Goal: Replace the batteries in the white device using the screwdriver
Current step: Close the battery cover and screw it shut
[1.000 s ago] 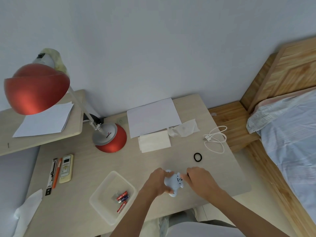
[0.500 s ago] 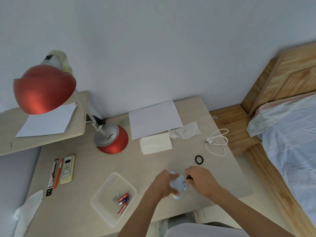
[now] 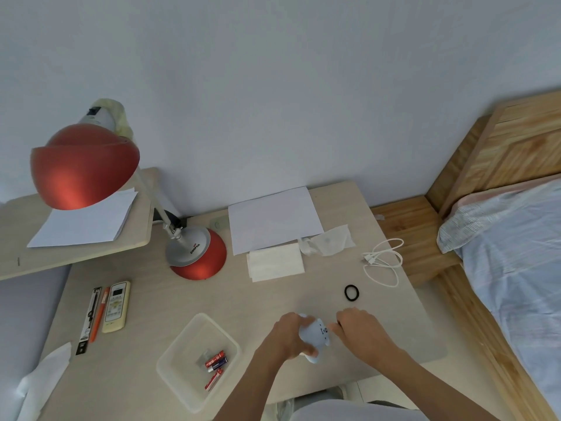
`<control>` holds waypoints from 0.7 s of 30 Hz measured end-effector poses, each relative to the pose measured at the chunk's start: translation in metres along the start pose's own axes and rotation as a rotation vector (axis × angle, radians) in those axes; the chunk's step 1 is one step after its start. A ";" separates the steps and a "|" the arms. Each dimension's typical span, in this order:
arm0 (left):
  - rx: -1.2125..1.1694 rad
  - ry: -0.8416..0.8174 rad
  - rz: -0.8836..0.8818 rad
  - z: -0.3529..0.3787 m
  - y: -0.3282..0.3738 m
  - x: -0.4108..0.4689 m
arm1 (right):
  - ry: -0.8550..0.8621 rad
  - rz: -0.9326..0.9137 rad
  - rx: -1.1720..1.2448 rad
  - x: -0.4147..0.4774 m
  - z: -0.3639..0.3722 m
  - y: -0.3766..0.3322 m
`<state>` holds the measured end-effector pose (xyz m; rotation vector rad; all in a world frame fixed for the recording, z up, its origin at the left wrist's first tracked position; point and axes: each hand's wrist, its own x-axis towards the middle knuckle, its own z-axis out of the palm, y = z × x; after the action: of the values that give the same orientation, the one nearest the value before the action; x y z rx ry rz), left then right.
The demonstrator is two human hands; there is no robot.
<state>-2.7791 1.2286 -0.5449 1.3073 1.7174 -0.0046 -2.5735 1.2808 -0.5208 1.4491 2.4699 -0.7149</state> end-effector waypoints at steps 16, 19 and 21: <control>-0.036 -0.028 -0.021 0.005 -0.007 0.013 | 0.021 -0.006 -0.185 0.004 -0.006 -0.003; -0.022 -0.030 -0.008 0.003 -0.006 0.012 | -0.016 -0.014 -0.241 0.009 -0.003 -0.005; -0.023 -0.022 -0.013 0.001 -0.005 0.011 | 0.004 -0.020 -0.205 0.012 0.001 -0.006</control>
<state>-2.7821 1.2340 -0.5558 1.2750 1.7024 -0.0067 -2.5847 1.2865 -0.5247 1.3543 2.4794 -0.4469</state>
